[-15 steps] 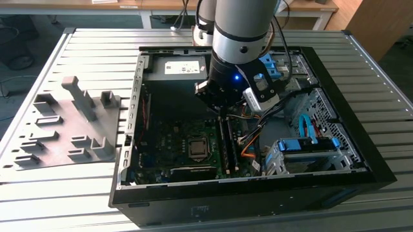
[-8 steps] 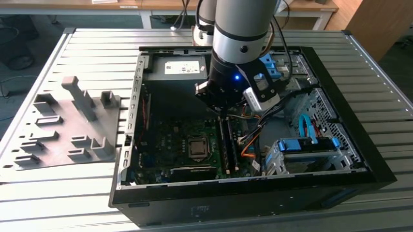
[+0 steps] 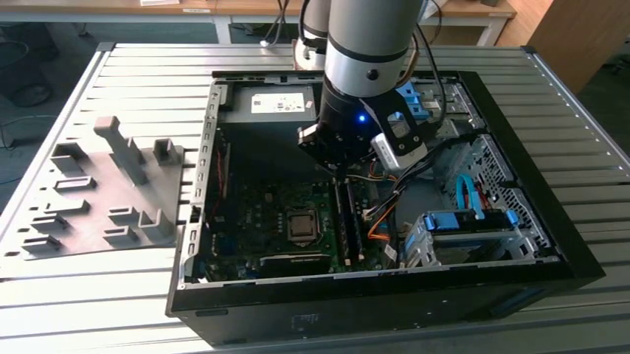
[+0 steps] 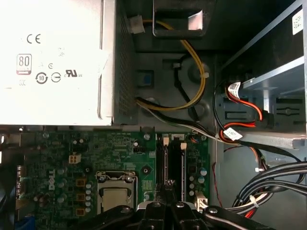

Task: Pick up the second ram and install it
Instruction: 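Press down the second ram until it locks into place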

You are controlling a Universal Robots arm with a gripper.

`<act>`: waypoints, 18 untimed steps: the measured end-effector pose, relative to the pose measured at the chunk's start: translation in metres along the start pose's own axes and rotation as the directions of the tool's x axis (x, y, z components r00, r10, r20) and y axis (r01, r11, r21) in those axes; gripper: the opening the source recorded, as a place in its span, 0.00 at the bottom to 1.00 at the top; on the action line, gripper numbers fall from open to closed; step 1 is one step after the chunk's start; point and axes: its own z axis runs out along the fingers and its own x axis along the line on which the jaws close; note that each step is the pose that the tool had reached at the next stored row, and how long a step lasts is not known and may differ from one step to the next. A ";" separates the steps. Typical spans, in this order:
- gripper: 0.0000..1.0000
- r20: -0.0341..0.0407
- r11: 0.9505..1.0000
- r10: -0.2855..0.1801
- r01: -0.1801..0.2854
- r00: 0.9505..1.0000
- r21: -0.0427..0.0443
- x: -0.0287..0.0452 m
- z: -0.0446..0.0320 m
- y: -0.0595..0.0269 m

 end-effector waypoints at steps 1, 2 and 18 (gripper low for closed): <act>0.10 0.000 1.000 0.000 0.000 1.000 0.000 -0.0002 0.0000 0.0000; 0.10 0.000 1.000 0.000 0.000 1.000 0.000 -0.0006 0.0001 0.0000; 0.10 -0.003 1.000 0.000 0.000 1.000 0.001 -0.0106 0.0215 0.0033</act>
